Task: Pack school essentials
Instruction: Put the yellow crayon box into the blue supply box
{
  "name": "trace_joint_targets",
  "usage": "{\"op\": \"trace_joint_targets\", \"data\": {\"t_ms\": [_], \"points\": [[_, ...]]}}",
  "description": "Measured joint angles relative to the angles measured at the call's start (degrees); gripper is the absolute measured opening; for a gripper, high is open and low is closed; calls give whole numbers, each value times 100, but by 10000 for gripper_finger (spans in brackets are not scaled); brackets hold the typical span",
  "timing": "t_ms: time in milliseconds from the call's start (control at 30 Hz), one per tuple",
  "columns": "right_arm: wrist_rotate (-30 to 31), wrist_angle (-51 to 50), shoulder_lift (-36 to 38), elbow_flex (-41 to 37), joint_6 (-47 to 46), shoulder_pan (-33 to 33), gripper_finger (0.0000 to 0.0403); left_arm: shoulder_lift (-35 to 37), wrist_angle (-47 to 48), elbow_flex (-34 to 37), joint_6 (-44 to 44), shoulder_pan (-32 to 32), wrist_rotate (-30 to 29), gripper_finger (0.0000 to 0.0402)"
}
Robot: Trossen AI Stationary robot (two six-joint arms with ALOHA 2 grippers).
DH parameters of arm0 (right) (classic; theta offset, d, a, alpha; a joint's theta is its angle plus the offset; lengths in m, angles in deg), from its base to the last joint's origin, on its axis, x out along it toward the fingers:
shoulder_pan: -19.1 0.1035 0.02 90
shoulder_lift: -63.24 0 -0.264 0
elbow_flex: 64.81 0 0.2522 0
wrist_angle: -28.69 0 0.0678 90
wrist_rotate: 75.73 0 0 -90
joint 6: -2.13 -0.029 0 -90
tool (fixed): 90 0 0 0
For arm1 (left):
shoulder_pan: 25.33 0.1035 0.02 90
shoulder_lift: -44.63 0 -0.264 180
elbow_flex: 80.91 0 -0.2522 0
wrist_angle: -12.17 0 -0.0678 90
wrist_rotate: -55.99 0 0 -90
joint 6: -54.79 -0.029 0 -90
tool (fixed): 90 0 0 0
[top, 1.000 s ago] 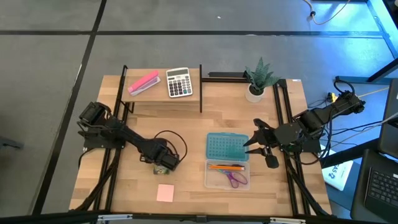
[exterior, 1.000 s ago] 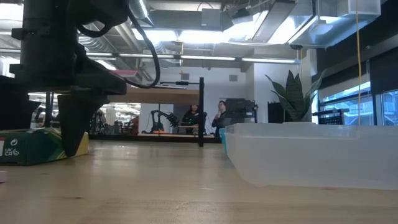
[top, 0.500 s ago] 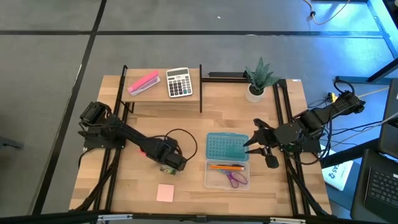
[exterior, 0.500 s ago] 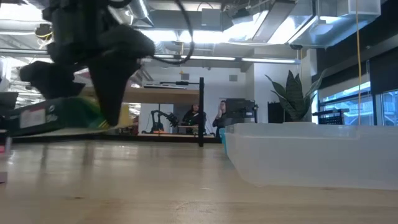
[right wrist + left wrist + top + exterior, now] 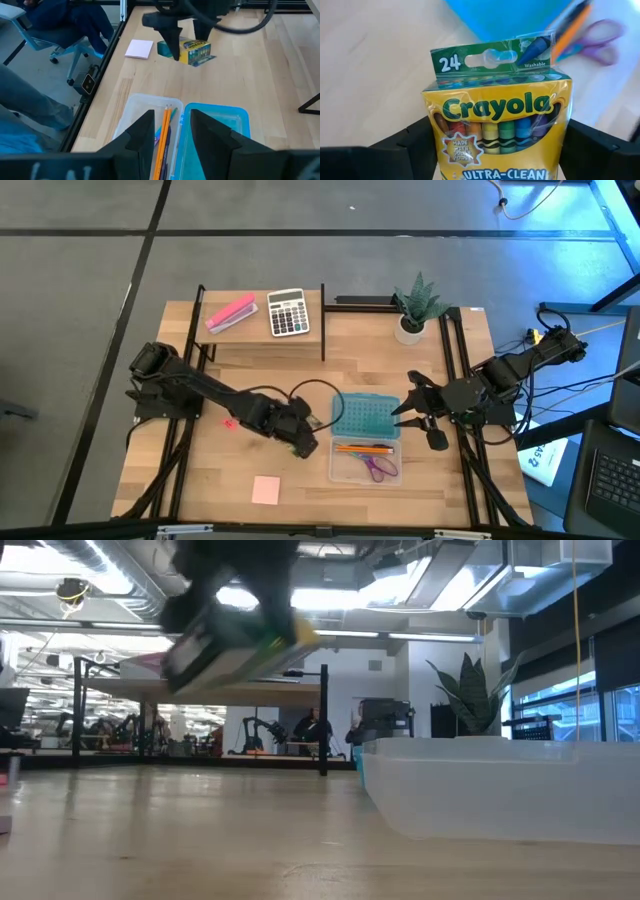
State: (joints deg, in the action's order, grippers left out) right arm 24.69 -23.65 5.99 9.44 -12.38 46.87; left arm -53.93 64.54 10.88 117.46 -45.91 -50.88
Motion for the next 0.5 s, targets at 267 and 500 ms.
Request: {"op": "trace_joint_targets", "data": {"t_ms": [267, 500], "points": [[0, 0, 0, 0, 0, 0, 129, 2, -363, -116, -831, 43, -17, 312], [0, 0, 0, 0, 1, -2, 129, 4, -353, -115, -1077, 44, 38, 311]]}}
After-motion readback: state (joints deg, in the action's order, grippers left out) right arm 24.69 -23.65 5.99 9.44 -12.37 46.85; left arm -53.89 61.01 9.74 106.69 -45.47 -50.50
